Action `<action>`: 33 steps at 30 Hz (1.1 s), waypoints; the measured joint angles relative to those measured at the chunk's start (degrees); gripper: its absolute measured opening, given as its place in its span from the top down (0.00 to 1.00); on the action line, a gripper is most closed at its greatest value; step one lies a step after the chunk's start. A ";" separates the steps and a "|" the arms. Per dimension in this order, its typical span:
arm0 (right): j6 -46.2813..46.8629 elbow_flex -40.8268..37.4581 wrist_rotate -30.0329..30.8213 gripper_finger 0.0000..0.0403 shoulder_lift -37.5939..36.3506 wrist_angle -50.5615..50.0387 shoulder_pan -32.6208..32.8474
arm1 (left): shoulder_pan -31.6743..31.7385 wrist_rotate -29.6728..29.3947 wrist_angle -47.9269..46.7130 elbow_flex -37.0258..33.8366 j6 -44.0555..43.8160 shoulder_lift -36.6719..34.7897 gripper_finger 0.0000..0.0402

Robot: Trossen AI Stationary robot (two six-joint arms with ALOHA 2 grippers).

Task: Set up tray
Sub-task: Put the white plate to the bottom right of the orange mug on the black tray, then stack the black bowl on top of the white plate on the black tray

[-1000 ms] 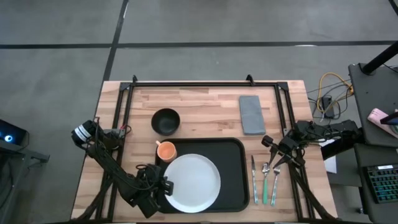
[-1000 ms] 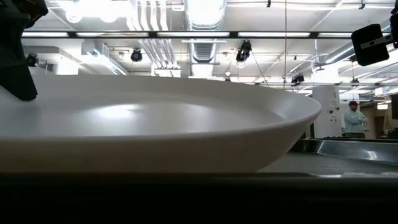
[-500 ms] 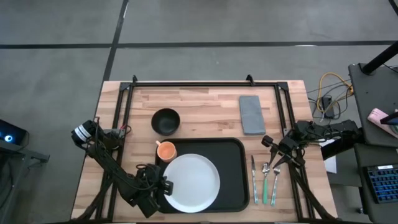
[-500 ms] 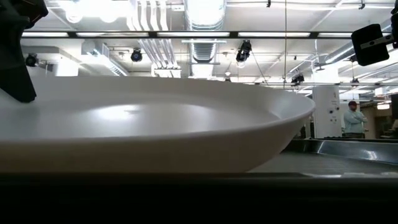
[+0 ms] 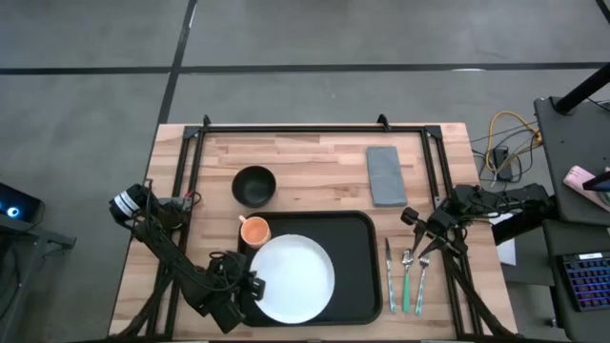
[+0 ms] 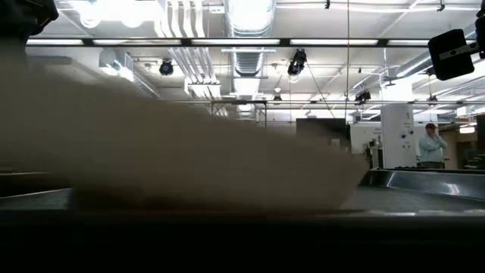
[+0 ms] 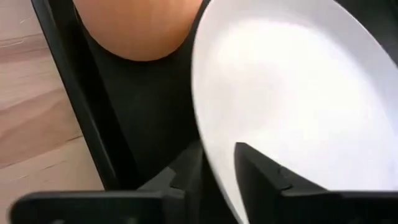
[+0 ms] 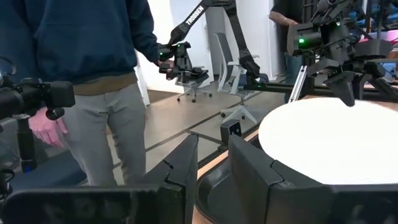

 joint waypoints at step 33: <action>0.00 -0.02 0.00 0.83 0.00 0.01 0.00 | 2.03 -1.73 -1.98 0.11 22.73 -23.51 0.67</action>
